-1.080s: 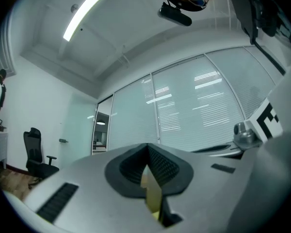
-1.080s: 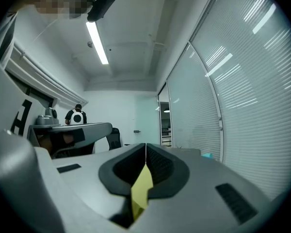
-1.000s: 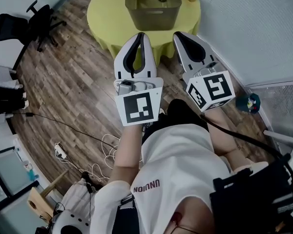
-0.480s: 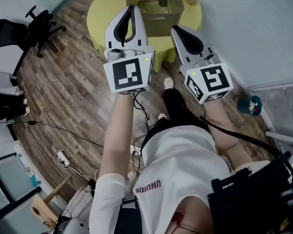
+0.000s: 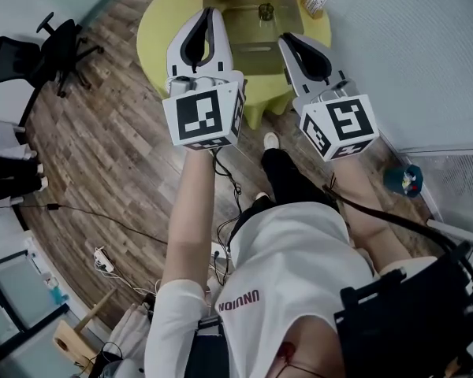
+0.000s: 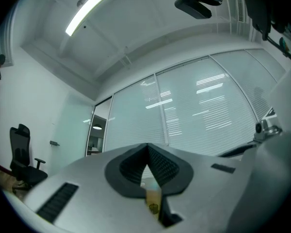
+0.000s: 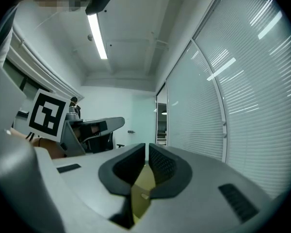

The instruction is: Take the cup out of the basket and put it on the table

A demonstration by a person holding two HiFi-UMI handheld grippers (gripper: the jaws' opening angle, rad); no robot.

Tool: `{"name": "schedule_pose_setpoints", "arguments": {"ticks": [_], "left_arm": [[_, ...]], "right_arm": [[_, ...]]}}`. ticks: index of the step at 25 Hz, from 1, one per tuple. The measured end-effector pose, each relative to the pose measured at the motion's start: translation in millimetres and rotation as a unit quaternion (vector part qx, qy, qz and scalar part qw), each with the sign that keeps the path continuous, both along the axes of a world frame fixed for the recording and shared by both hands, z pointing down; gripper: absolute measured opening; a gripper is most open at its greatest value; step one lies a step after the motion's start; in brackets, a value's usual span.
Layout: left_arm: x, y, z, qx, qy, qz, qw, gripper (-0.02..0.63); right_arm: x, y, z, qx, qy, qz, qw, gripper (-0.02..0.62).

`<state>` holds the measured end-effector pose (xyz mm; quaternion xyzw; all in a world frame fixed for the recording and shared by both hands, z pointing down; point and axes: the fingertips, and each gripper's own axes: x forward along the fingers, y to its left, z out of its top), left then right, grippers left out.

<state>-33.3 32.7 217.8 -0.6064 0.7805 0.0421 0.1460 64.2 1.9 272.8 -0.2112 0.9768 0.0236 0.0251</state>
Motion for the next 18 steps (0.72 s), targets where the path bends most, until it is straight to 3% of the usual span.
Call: {"name": "schedule_pose_setpoints", "arguments": {"ticks": [8,18], "left_arm": [[-31.4,-53.3,-8.4,-0.012,-0.019,-0.012,0.9997,0.012],[-64.6,-106.9,-25.1,-0.007,-0.008,-0.025,0.9996,0.012]], "right_arm": [[-37.6,-68.8,-8.2,-0.002,-0.005,-0.007,1.000,0.021],[-72.6,-138.8,-23.3,-0.015,-0.016,-0.019,1.000,0.021]]}}
